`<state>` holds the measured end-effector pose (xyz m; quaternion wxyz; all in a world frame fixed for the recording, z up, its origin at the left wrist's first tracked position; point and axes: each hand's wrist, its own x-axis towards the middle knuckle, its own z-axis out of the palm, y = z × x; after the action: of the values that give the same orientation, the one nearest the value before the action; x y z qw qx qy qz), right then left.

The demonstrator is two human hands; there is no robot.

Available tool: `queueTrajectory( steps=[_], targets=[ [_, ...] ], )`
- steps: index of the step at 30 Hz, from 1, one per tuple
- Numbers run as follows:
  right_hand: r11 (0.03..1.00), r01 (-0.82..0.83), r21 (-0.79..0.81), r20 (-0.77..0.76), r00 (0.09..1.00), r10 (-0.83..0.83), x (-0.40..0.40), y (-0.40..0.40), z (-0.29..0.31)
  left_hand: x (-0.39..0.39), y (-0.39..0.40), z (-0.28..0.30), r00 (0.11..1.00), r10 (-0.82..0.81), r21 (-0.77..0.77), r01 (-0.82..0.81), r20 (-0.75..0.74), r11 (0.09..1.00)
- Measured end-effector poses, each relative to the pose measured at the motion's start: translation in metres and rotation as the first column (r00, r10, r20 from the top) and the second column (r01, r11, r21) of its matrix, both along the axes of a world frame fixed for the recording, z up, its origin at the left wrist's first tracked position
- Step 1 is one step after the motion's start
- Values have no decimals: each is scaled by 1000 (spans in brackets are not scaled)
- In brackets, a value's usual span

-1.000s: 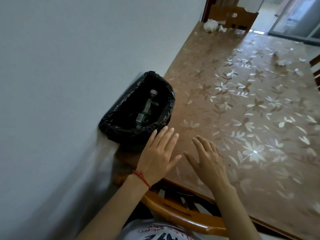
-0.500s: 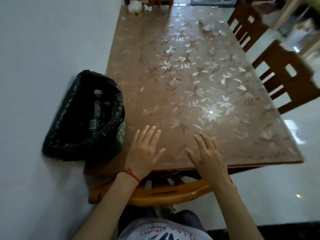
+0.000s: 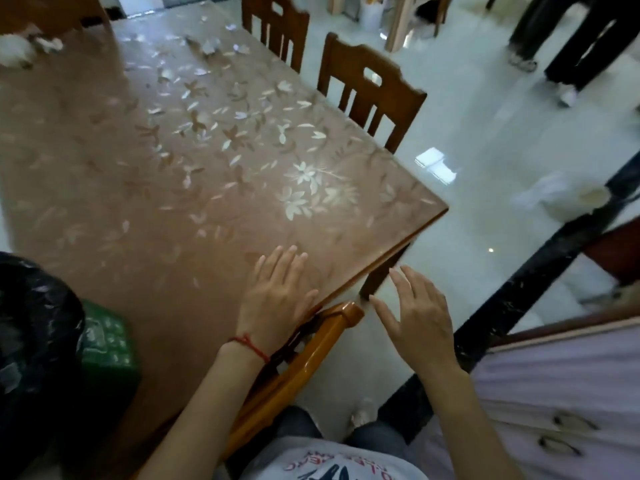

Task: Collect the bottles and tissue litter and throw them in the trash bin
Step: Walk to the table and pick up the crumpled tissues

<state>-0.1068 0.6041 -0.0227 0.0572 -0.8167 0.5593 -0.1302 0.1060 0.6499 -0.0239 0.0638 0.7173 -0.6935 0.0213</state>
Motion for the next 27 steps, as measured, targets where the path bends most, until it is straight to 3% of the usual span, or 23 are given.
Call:
queueTrajectory(
  steps=[7, 16, 20, 27],
  targets=[
    [965, 257, -47, 25, 966, -256, -74, 13, -4, -71, -52, 3, 972, -228, 7, 228, -66, 974],
    [823, 566, -48, 36, 824, -565, -162, 38, -10, -171, -93, 9, 854, -513, 23, 517, -85, 856],
    [772, 635, -21, 48, 772, -634, -190, 39, -14, -203, -105, 6, 821, -563, 48, 568, -89, 821],
    [772, 636, -24, 33, 772, -635, -234, 17, -8, -250, -125, 4, 807, -584, 68, 590, -91, 805]
  ],
)
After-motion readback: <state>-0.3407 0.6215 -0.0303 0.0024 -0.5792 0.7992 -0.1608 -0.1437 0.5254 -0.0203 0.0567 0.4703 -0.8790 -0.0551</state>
